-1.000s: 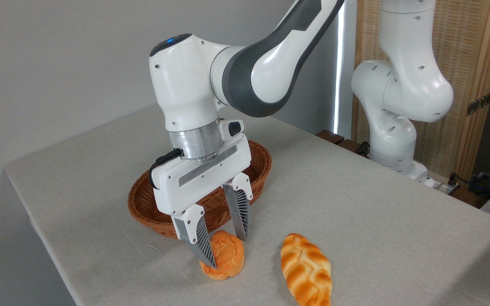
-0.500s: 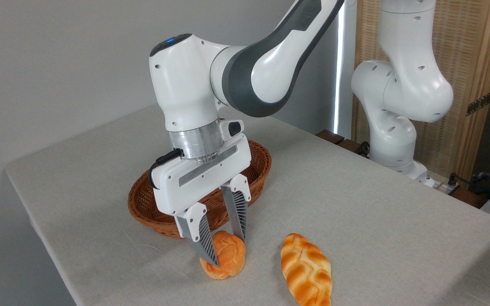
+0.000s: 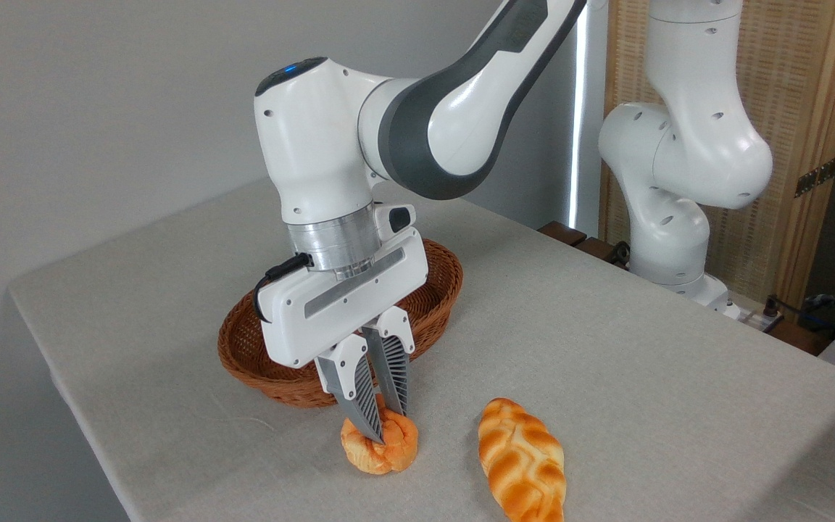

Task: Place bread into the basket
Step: 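Lift the gripped bun and carry it over the wicker basket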

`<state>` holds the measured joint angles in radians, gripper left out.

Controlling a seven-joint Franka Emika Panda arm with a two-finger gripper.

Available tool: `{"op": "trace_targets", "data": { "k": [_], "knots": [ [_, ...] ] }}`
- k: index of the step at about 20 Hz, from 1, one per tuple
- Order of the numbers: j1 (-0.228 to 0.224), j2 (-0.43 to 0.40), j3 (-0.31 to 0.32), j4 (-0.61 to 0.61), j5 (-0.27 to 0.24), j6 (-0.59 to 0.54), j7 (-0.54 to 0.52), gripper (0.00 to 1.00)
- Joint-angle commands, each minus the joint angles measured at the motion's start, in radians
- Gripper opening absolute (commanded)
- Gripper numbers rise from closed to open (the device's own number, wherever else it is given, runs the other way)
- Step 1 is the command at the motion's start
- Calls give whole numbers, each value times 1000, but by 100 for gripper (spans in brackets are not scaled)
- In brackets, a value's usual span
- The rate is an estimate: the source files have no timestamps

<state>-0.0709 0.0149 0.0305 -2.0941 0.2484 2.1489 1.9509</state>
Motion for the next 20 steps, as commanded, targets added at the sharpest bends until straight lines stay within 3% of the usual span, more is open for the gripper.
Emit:
{"op": "trace_targets", "data": {
  "k": [1,7,9,13,17,20],
  "knots": [
    [2,-18,5,3,15,14,3,24],
    [10,-43,35,63,-6,0,-7,24],
    [10,-50,58,83,-61,-6,-12,24],
    [10,-58,80,141,-100,-96,-58,24],
    [2,-73,74,175,-136,-205,-277,25],
    [-1,-85,23,192,-169,-280,-509,27]
  ]
}}
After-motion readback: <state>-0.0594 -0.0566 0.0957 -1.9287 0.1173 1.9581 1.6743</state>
